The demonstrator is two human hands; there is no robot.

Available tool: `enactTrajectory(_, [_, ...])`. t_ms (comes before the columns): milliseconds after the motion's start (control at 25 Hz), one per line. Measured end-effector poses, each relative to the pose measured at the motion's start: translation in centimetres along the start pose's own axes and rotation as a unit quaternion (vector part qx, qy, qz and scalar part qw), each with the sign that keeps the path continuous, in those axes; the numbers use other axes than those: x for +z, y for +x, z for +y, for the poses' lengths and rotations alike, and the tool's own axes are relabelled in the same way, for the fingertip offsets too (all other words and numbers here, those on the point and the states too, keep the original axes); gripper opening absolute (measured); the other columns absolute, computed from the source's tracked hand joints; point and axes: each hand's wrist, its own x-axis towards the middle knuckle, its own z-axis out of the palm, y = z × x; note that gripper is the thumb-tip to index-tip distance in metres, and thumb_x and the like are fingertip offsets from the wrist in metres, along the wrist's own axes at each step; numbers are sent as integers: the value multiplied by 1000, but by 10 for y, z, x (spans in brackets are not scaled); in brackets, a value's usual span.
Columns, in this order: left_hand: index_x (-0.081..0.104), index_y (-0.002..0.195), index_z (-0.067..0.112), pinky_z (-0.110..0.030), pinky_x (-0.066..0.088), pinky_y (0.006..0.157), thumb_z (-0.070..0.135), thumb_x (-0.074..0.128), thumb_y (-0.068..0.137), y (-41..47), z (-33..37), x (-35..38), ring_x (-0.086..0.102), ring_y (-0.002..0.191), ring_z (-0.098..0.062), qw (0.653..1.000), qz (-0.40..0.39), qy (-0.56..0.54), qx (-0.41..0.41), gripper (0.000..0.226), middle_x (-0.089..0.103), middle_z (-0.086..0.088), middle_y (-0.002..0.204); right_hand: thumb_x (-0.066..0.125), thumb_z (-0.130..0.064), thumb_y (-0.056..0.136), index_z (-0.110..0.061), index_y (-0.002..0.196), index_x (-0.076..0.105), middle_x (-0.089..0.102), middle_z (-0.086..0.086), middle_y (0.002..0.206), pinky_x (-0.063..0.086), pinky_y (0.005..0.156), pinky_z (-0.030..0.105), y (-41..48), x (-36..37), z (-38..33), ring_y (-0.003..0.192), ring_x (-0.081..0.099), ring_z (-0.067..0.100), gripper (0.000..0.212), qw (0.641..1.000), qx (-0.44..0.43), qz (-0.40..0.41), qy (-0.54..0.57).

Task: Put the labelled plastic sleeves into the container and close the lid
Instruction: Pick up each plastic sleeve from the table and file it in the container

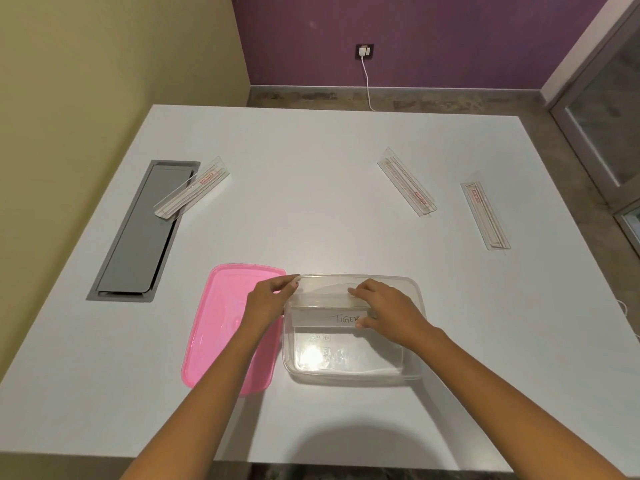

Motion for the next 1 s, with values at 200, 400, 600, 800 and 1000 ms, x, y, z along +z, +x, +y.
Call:
enactTrajectory(200, [66,119,20,-46,49,98,34,59,91,0,-2,1,57,119,-20,1000,3,-1,4,32,66,-2,122,69,-35,81,-26,121,59,59,-9,119,46,80,27,-3,-19,-8,110,56,13,42,993,-47,97,37])
enactTrajectory(400, [65,120,24,-40,42,105,39,56,91,1,-4,3,55,115,-14,999,11,45,16,33,65,3,124,62,-15,88,-19,99,68,67,-1,99,51,73,32,31,-64,17,90,62,17,12,957,-23,276,80])
enactTrajectory(600, [65,120,26,-32,45,94,41,55,92,3,-6,7,55,102,-11,998,20,54,18,34,64,8,118,54,-3,90,-8,114,62,61,12,119,49,88,41,98,-90,81,111,56,27,26,944,117,299,76])
enactTrajectory(800, [65,118,31,-15,39,74,41,54,92,6,-8,8,56,97,-10,998,29,59,13,30,61,18,109,55,6,87,1,135,39,47,22,133,45,98,40,145,-100,131,124,45,34,51,928,264,257,58])
enactTrajectory(1000, [65,116,34,-6,35,69,40,54,92,7,-9,10,56,90,-5,998,37,59,10,27,60,21,106,49,9,86,-1,131,43,55,26,124,51,90,41,167,-100,157,112,56,39,47,929,301,189,108])
